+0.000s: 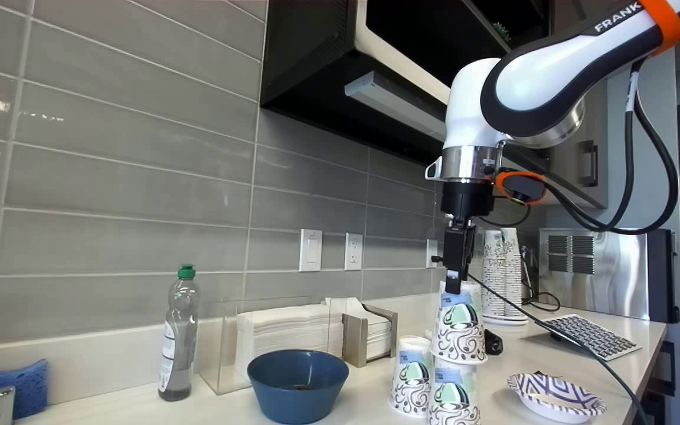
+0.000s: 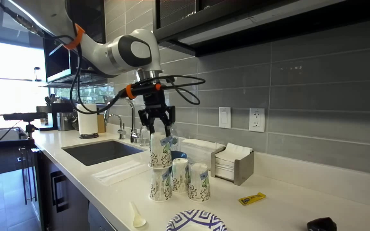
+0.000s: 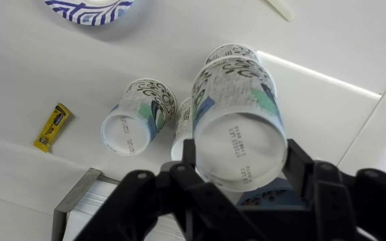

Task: Stack up the cups

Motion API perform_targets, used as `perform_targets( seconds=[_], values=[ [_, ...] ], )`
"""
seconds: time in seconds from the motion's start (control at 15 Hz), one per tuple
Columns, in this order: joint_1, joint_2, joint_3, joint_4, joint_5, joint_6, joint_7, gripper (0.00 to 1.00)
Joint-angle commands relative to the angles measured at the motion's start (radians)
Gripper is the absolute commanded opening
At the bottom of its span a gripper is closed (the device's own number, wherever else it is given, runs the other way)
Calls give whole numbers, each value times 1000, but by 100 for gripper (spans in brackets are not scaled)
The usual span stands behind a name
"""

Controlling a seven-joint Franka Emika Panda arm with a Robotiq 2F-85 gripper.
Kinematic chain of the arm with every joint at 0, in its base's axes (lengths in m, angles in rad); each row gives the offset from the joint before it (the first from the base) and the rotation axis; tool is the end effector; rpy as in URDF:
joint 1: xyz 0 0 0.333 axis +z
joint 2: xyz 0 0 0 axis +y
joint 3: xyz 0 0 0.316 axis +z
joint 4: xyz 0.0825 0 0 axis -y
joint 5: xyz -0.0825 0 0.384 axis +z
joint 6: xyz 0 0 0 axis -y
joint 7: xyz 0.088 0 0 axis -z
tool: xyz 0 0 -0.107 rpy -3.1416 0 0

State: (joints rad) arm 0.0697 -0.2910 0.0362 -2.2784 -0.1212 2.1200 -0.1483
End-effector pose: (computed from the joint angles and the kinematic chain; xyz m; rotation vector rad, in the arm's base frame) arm 0.4723 0.0456 0.4853 2.9786 0.4652 0.1955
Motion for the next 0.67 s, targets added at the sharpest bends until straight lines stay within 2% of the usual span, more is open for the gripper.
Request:
perform_targets(
  seconds=[0.0, 0.4, 0.47, 0.53, 0.6],
  values=[
    [4, 26, -7, 25, 29, 3, -29, 40],
    [4, 41, -5, 25, 30, 5, -29, 40],
    [5, 42, -7, 24, 34, 7, -35, 90],
    [5, 43, -7, 24, 36, 8, -37, 91],
    [4, 45, -6, 25, 33, 7, -34, 96]
  ],
)
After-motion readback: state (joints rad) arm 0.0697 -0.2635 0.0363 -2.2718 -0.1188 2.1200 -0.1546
